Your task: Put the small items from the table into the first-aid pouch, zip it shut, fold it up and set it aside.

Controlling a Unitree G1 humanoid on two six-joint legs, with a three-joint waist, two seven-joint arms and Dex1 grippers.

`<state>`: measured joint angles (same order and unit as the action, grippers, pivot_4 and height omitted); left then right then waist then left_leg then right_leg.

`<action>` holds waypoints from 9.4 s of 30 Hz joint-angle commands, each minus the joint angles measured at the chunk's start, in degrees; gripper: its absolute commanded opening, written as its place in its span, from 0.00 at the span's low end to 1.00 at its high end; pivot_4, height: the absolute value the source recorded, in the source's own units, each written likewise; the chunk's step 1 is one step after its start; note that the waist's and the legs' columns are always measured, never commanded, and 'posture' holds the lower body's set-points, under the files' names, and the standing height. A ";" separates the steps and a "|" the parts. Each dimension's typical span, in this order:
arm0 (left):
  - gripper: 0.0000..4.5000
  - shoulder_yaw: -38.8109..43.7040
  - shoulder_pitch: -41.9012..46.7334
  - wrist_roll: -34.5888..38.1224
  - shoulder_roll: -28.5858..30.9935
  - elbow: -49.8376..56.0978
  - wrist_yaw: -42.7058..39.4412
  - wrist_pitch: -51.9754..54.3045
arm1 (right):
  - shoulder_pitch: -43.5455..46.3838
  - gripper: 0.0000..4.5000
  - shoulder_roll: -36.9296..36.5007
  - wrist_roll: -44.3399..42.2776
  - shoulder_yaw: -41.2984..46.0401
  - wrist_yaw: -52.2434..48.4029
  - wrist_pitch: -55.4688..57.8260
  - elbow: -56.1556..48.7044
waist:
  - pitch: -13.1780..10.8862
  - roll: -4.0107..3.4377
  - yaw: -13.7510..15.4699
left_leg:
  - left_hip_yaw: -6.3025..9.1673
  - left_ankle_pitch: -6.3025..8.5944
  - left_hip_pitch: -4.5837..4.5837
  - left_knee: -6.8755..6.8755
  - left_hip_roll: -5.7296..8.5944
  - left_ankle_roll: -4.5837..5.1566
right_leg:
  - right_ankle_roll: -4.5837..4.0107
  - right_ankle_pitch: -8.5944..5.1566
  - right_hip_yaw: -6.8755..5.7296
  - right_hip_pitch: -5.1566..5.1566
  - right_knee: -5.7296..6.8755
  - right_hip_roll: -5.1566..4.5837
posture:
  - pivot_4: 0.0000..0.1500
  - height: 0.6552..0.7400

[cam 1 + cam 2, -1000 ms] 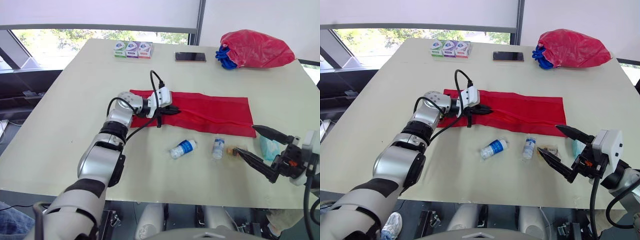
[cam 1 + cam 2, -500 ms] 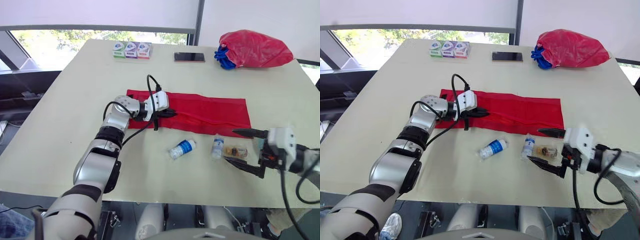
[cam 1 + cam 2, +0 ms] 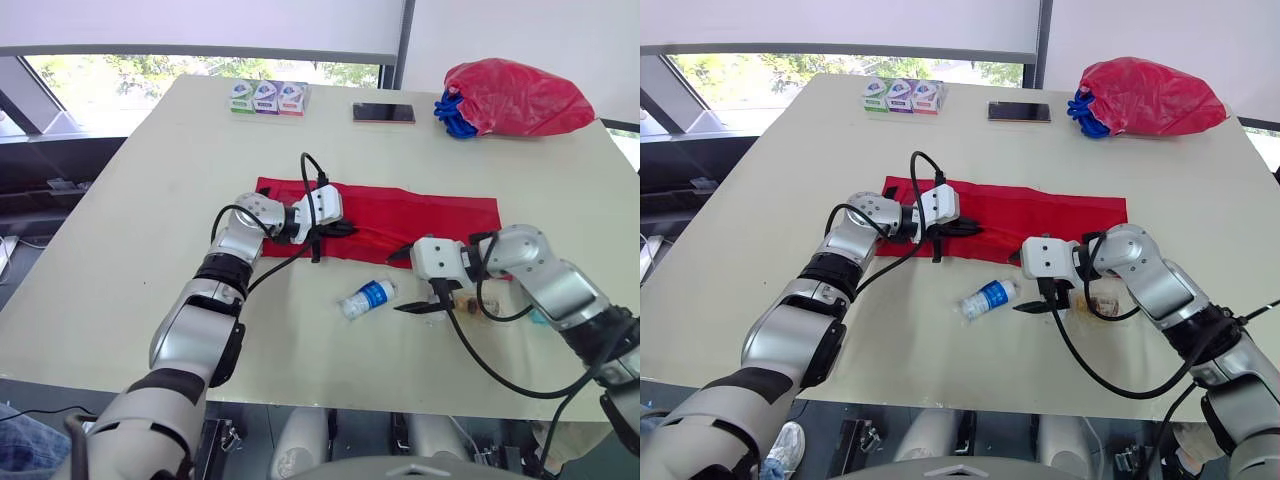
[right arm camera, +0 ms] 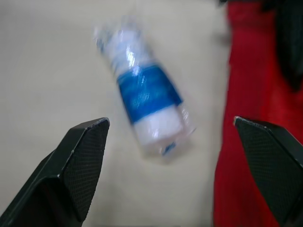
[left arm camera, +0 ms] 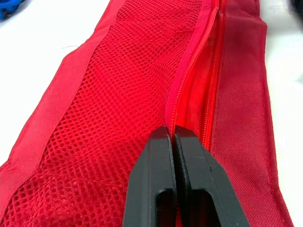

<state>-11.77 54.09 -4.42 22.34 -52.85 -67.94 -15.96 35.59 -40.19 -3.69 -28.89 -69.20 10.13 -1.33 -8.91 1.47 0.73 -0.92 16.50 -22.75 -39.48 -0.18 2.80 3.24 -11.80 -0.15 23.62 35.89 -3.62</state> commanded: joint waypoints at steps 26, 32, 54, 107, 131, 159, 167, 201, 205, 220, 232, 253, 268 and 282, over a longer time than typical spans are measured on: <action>0.00 0.50 -2.06 1.22 -0.70 4.53 1.38 1.31 | -3.97 0.00 4.94 -2.59 9.99 1.56 22.41 -13.36 | 0.00 -0.02 0.05 | 0.14 -0.08 0.02 0.01 -0.02 -0.15 | -0.02 0.01 -0.01 0.00 0.06 -0.03 | 1.00 1.00; 0.00 1.09 -3.10 2.07 -0.99 6.60 1.65 3.42 | -6.88 0.00 4.41 -3.62 13.26 11.32 48.21 -26.49 | 0.00 -0.03 0.02 | 0.15 0.02 0.03 0.01 -0.04 0.03 | -0.03 0.01 -0.02 0.01 0.13 -0.04 | 1.00 1.00; 0.00 1.25 -6.30 4.67 -1.66 14.76 2.61 8.73 | -0.17 0.00 34.43 -13.26 36.87 45.21 82.37 -14.52 | 0.02 -0.06 -0.15 | 0.25 0.00 0.09 0.03 0.05 -0.01 | -0.09 0.05 -0.06 0.06 0.41 -0.04 | 1.00 1.00; 0.00 -1.39 -9.98 5.46 -4.22 21.62 0.72 9.14 | 8.32 0.00 53.44 -75.38 53.46 110.33 64.95 7.52 | 0.01 -0.15 -1.94 | 0.29 -0.03 0.07 0.37 -0.17 -0.04 | -0.09 0.04 -0.04 0.07 0.14 -0.04 | 1.00 1.00; 0.00 1.83 -6.23 6.26 -3.81 14.01 0.21 5.61 | 0.14 0.70 45.06 -68.57 43.82 99.49 67.30 -1.53 | 0.01 -0.16 -1.92 | 0.29 -0.03 0.03 0.41 -0.19 -0.03 | -0.08 0.04 -0.07 0.10 0.05 -0.04 | 1.00 1.00; 0.00 1.30 -4.81 6.68 -3.79 9.55 0.36 3.53 | -2.82 0.64 14.66 -48.00 23.37 64.36 64.32 -21.82 | -0.01 -0.19 -1.52 | 0.29 0.00 -0.06 0.38 -0.20 0.02 | -0.08 0.04 -0.09 0.13 -0.03 -0.04 | 1.00 1.00; 0.00 1.22 -4.57 6.66 -3.79 9.16 0.22 3.46 | -3.62 0.02 16.04 -44.74 21.24 60.30 63.50 -24.34 | -0.01 -0.19 -1.49 | 0.30 0.00 -0.06 0.38 -0.20 0.01 | -0.08 0.04 -0.09 0.13 -0.02 -0.04 | 1.00 1.00; 0.00 1.00 -5.63 6.71 -3.55 10.01 -0.08 3.51 | -3.47 0.02 28.66 -24.12 25.84 67.16 63.20 -16.40 | -0.01 -0.19 -1.51 | 0.30 0.00 -0.05 0.36 -0.15 0.00 | -0.08 0.04 -0.10 0.13 0.01 -0.03 | 1.00 1.00; 0.00 0.95 -5.63 6.68 -3.56 9.83 -0.15 3.47 | -3.83 0.02 28.33 -22.34 25.84 66.91 62.86 -16.85 | -0.01 -0.19 -1.52 | 0.30 0.00 -0.06 0.36 -0.15 0.01 | -0.08 0.04 -0.10 0.13 0.01 -0.03 | 1.00 1.00; 0.00 0.79 -5.49 6.68 -3.46 10.07 -0.80 3.80 | -3.92 0.02 31.32 -14.52 23.02 66.72 52.90 -12.64 | -0.01 -0.19 -1.59 | 0.29 0.00 -0.05 0.36 -0.13 0.00 | -0.08 0.04 -0.10 0.13 0.01 -0.03 | 1.00 1.00; 0.00 0.77 -5.20 6.41 -3.14 9.32 -0.81 3.39 | -5.24 0.02 31.91 -11.61 23.94 66.34 51.26 -12.76 | -0.01 -0.19 -1.59 | 0.29 -0.01 -0.05 0.36 -0.13 0.00 | -0.08 0.04 -0.10 0.13 0.01 -0.03 | 1.00 1.00; 0.00 1.11 -4.15 6.09 -2.79 7.00 -0.55 2.39 | -8.53 0.02 31.35 -9.94 22.89 63.20 50.57 -16.95 | -0.01 -0.19 -1.57 | 0.29 -0.01 -0.04 0.36 -0.12 0.00 | -0.08 0.04 -0.10 0.13 0.01 -0.02 | 1.00 1.00; 0.00 1.61 -1.84 5.59 -2.50 1.31 0.50 -1.06 | -23.73 0.02 17.05 -18.07 29.14 46.41 41.07 -36.44 | 0.00 -0.17 -1.36 | 0.31 0.00 -0.04 0.31 -0.10 0.00 | -0.07 0.04 -0.11 0.08 0.00 -0.02 | 1.00 1.00; 0.00 1.80 -1.29 5.79 -1.64 -0.48 -0.17 -2.34 | -46.57 1.00 5.60 -33.48 47.71 26.91 29.55 -46.31 | -0.02 -0.12 -1.11 | 0.35 0.00 0.02 0.24 -0.15 0.00 | -0.06 0.02 -0.13 -0.02 -0.01 0.01 | 1.00 1.00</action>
<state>-11.18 51.57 1.17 20.42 -53.58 -67.87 -17.26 -9.53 -33.64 -33.45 14.25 -39.60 41.74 -44.51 -8.93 1.35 -0.38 -0.57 16.49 -22.75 -39.25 -0.34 2.80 3.18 -11.77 -0.28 23.60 35.86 -3.62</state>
